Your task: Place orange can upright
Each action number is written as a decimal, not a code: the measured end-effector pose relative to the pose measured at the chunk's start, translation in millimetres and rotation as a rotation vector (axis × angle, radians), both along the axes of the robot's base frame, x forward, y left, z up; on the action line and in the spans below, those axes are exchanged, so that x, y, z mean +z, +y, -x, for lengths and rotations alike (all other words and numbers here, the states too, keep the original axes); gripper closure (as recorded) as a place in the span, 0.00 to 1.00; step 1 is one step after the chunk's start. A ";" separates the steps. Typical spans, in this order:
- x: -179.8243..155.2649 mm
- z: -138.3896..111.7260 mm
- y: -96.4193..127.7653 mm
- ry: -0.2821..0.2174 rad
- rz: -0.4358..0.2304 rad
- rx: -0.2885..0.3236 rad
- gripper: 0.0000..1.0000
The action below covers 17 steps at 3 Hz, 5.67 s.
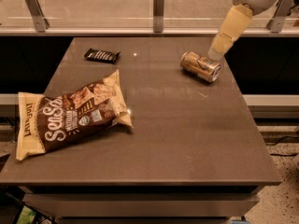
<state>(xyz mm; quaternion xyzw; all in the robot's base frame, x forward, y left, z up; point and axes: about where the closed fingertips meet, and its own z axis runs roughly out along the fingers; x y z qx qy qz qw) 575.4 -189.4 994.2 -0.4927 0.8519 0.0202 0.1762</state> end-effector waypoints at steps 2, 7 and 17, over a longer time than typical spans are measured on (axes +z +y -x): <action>-29.6 -29.8 5.3 0.042 0.011 -0.050 0.00; -61.2 -55.9 24.7 0.100 0.135 -0.216 0.00; -161.2 -104.8 18.4 0.232 0.073 -0.297 0.00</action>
Offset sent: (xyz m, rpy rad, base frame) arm 0.0296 0.0003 -0.0468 -0.0373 0.1190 -0.0812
